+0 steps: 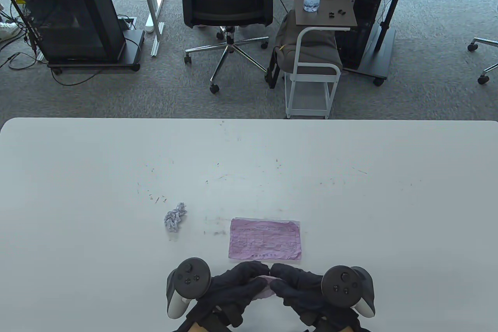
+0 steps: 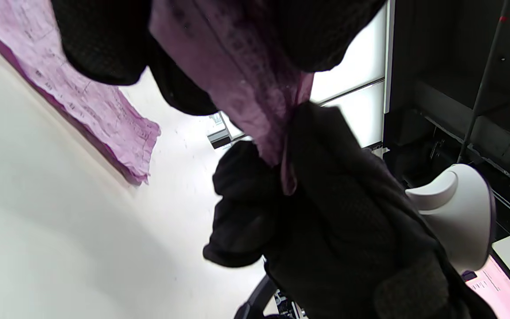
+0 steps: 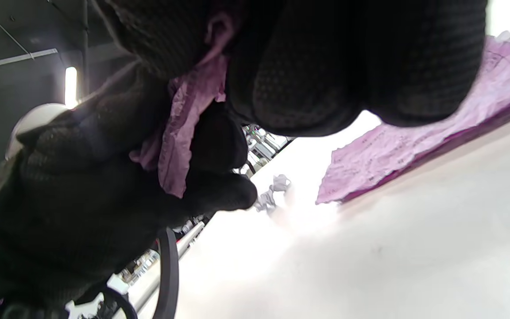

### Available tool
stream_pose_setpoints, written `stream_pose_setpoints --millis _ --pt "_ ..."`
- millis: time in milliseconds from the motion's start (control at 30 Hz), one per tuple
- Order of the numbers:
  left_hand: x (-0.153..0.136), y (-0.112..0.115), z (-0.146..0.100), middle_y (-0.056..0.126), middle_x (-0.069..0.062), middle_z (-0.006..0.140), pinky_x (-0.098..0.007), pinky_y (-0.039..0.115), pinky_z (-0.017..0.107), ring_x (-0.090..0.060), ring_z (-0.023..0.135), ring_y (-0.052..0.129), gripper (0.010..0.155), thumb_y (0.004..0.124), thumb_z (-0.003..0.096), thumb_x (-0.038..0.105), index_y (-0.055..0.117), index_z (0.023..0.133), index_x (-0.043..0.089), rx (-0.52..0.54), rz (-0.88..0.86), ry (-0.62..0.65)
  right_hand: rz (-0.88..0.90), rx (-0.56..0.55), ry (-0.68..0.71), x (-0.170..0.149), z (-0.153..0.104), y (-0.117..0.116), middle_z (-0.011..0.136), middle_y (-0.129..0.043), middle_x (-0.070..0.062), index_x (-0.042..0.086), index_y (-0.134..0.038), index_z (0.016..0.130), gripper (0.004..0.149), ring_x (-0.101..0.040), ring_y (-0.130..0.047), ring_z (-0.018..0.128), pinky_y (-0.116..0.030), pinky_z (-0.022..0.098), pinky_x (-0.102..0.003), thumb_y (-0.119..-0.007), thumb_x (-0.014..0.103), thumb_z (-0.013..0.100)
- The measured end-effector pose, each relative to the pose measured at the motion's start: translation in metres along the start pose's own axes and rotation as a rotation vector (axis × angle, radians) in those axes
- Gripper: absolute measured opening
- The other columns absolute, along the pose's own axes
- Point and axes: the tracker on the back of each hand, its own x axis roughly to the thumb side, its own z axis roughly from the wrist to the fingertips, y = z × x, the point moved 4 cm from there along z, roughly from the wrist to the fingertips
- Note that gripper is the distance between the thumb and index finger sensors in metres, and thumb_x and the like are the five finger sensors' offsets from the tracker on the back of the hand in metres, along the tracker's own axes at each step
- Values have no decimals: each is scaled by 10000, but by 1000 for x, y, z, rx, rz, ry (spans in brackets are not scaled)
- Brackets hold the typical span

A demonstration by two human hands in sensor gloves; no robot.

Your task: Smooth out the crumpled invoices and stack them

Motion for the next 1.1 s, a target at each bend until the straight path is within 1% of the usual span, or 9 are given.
stream_pose_setpoints --millis 133,200,367,500,600,667,767,933,1100 --pt "-1 4 0 735 -260 958 -583 782 547 -354 688 965 427 731 595 273 693 989 116 -5 24 -3 -130 60 -28 1 2 -5 699 -911 -148 47 -657 954 515 -250 -970 438 -892 321 -421 -820 296 533" --pt "1 5 1 852 -202 834 -562 811 521 -260 511 1021 429 732 591 272 692 989 115 -1 85 4 -153 118 -63 -3 2 -10 757 -877 -174 53 -628 973 544 -287 -953 494 -877 357 -449 -824 307 533" --pt "3 4 0 925 -107 635 -482 866 450 -126 261 981 439 733 587 289 706 975 83 11 149 2 -62 53 28 0 -1 -1 1044 -494 -342 39 -368 1065 866 -456 -760 766 -787 484 -539 -787 531 489" --pt "-6 11 1 928 -97 626 -478 866 452 -126 256 981 451 679 605 308 683 988 69 -46 -12 -30 12 -21 110 8 1 -3 1001 -599 -327 41 -451 1040 785 -447 -805 746 -795 484 -544 -816 472 494" --pt "-11 11 2 912 -113 672 -500 845 483 -153 302 988 543 743 580 362 652 995 23 -80 -115 -42 -67 -117 95 10 1 2 800 -867 -208 45 -612 963 558 -300 -969 539 -887 371 -452 -815 326 527" --pt "-10 10 3 868 -124 763 -528 815 528 -173 395 989 610 828 551 318 588 1042 46 -100 -118 -31 -75 -160 62 5 0 9 724 -926 -174 85 -709 902 414 -267 -996 467 -904 332 -430 -779 288 548" --pt "-8 5 4 831 -140 829 -548 796 550 -185 453 984 598 853 541 235 588 1047 61 -74 -13 -34 -13 -156 -1 -9 -2 16 704 -939 -182 76 -721 896 406 -270 -1001 447 -905 315 -432 -776 280 550" --pt "-5 -2 3 775 -166 897 -570 775 563 -249 524 984 585 834 541 158 578 1059 69 -26 203 -38 46 -87 -126 -30 -5 22 671 -947 -185 51 -728 891 405 -262 -1000 417 -902 302 -429 -771 274 555" --pt "-8 -8 0 827 -194 837 -534 813 525 -184 414 992 493 763 562 158 641 1028 53 38 178 -55 65 116 -193 -40 -4 7 816 -842 -255 45 -637 960 467 -360 -934 560 -847 394 -506 -771 268 573"
